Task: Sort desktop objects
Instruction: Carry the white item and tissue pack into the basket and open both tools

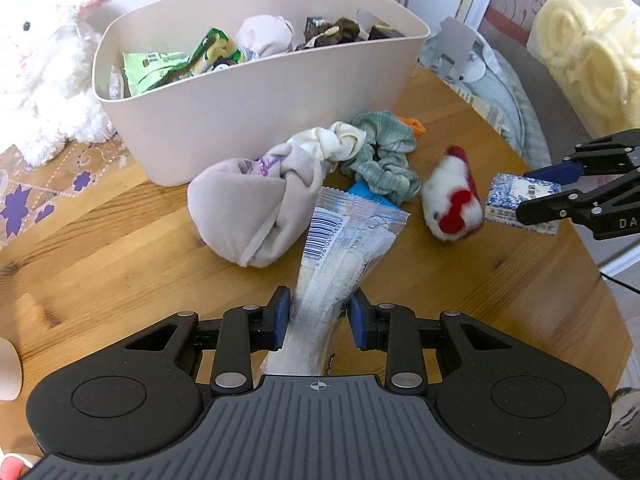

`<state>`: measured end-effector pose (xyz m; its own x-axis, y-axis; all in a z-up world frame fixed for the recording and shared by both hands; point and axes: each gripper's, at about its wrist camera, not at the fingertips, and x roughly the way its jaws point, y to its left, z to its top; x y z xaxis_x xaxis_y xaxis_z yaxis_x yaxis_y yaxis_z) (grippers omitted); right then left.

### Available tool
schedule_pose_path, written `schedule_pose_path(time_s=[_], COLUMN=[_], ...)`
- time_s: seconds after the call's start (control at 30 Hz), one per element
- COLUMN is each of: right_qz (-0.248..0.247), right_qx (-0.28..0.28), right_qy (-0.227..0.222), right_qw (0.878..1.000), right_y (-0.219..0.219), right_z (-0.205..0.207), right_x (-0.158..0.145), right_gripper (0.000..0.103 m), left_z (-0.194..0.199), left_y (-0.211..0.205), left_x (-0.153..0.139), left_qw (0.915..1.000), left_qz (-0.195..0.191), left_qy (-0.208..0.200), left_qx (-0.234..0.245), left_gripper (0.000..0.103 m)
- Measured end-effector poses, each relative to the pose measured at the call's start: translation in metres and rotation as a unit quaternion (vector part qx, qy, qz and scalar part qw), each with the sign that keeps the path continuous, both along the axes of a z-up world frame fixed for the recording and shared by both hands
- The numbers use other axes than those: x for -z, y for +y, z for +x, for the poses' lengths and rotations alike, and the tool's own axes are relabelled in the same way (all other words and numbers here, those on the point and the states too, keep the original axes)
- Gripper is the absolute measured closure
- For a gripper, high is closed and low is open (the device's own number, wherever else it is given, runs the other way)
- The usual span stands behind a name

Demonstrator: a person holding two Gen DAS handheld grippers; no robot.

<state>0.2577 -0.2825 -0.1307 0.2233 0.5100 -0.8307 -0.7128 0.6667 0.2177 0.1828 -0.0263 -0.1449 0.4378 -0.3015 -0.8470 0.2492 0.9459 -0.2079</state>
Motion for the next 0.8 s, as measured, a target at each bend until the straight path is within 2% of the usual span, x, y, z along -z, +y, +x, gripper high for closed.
schedule_pose_path(time_s=[0.47, 0.8], right_qz=[0.015, 0.037], right_qx=[-0.024, -0.035], right_qy=[-0.056, -0.11], right_qw=[0.998, 0.993], right_y=[0.002, 0.02], right_z=[0.019, 0.06], right_x=[-0.055, -0.092], right_gripper=[0.061, 0.061], left_z=[0.025, 0.056], left_y=[0.007, 0.012], left_x=[-0.041, -0.069], left_qw=[0.9981, 0.9942], left_qz=[-0.024, -0.023], left_qy=[-0.056, -0.101], left_qx=[-0.014, -0.031], left_gripper=[0.072, 0.072])
